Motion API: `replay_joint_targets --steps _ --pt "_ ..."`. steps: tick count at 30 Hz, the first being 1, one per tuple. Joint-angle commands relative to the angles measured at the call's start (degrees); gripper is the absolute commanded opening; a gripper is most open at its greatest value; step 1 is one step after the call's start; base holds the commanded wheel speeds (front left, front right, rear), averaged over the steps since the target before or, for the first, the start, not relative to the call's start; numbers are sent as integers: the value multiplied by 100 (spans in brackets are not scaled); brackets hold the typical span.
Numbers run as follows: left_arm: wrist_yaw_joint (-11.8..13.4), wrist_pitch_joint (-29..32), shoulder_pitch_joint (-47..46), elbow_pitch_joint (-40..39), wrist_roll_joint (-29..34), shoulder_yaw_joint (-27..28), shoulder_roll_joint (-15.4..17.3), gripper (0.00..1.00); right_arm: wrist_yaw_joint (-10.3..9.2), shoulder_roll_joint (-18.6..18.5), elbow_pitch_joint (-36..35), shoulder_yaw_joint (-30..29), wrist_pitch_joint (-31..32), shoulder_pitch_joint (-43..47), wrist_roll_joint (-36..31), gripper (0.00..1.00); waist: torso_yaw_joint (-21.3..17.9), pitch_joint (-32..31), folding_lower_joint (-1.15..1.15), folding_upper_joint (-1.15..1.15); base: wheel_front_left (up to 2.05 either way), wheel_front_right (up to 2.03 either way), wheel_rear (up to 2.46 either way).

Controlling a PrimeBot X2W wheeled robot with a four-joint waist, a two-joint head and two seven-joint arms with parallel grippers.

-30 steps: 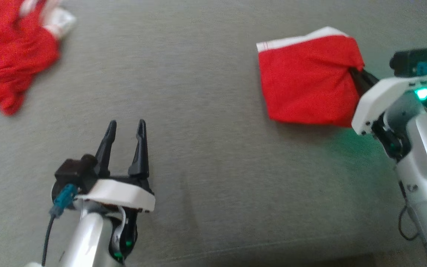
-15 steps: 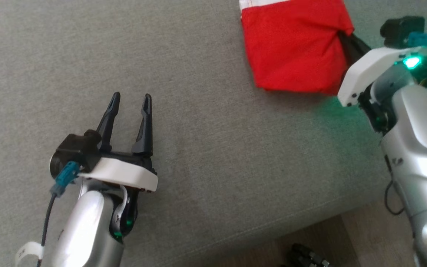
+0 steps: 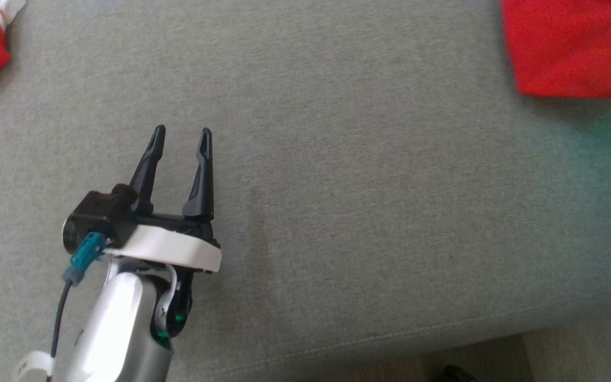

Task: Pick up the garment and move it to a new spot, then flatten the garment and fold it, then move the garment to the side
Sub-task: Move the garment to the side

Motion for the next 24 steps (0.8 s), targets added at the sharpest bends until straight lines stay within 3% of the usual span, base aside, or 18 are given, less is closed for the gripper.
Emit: replay_joint_targets --steps 1,8,15,16,18,19,20,21,24 --pt "42 25 -36 -238 29 144 92 100 37 -198 -101 -2 -76 -192 -61 0 72 48 0 0 0 0 0" --pt "129 148 38 -538 75 84 145 100 37 -543 73 -132 -56 -519 -510 0 102 151 0 0 0 0 0" --pt "154 214 75 -616 75 34 171 100 37 -434 107 -116 -38 -625 -734 0 50 210 0 0 0 0 0" --pt "156 220 73 -624 76 25 172 100 37 -406 130 -155 -53 -626 -788 25 49 219 0 0 0 0 0" --pt "158 232 63 -638 74 7 176 100 37 -357 186 -235 -91 -619 -894 51 55 242 0 0 0 0 0" --pt "157 235 57 -642 72 1 180 100 37 -336 221 -270 -106 -614 -947 75 59 253 0 0 0 0 0" --pt "156 238 51 -643 69 -4 185 100 37 -310 245 -310 -125 -612 -1000 93 63 263 0 0 0 0 0" --pt "159 242 48 -643 67 -9 187 100 37 -284 260 -361 -153 -613 -1059 100 67 273 0 0 0 0 0" --pt "161 242 36 -640 57 -17 200 100 37 -233 303 -563 -278 -626 -1273 100 81 305 0 0 0 0 0"
